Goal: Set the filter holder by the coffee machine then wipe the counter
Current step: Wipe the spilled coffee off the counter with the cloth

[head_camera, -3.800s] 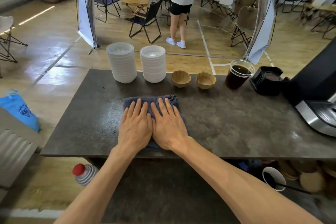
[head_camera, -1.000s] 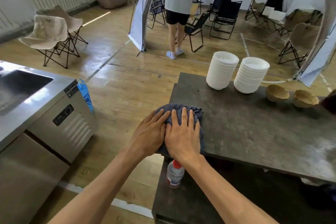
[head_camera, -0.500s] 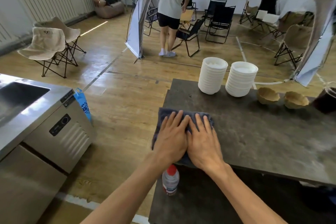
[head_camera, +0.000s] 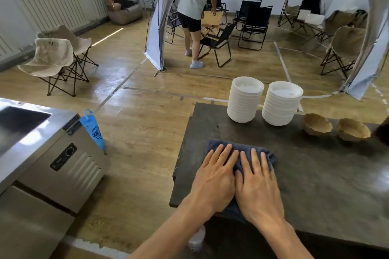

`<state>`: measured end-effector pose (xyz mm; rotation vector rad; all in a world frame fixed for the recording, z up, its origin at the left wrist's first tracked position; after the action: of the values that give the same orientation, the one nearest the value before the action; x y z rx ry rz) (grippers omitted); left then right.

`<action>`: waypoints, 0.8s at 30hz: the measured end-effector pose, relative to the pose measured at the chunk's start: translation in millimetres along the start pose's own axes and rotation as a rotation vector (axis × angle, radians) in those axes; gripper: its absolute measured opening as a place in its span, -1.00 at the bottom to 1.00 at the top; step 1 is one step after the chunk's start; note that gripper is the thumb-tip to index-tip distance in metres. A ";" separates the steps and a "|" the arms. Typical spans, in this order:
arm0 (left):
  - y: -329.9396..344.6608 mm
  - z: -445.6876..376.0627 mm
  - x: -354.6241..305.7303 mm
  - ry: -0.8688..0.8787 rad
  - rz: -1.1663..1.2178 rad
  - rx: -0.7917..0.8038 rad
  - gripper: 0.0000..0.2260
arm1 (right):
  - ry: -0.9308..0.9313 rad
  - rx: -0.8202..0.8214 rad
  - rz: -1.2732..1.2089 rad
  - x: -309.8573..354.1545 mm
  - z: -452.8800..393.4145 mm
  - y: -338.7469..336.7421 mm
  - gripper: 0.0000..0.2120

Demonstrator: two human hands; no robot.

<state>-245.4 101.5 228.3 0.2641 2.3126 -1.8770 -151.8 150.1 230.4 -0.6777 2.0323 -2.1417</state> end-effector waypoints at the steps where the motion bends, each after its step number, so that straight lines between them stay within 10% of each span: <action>1: -3.1 0.2 14.2 -0.026 -0.021 0.003 -0.49 | -0.030 -0.006 -0.020 13.4 -8.5 4.6 -0.30; 8: -24.8 -10.9 119.7 -0.201 -0.006 -0.001 -0.34 | -0.194 0.082 -0.085 105.6 -71.2 28.9 -0.24; 16: -33.9 4.4 93.3 -0.331 -0.001 0.023 -0.29 | -0.312 0.238 -0.245 92.7 -62.7 17.9 -0.39; 20: -30.5 -3.9 70.0 -0.486 -0.086 0.048 -0.22 | 0.062 0.239 -0.937 44.9 -73.7 -19.9 -0.58; 24: -12.3 -22.6 67.7 -0.451 -0.072 0.078 -0.30 | 0.276 0.003 -0.998 11.2 -116.7 -35.3 -0.28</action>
<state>-314.3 124.0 229.3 -0.2182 1.9709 -1.8291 -199.6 256.7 267.0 -1.7755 2.0343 -2.8313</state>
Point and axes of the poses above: each hand's wrist, its own z-axis away from the middle knuckle, its own y-axis out of the palm, x = y × z, the point moved 6 cm from there along -z, towards the middle knuckle, and after that the axes turned 14 degrees about y, right-handed, at the moved point
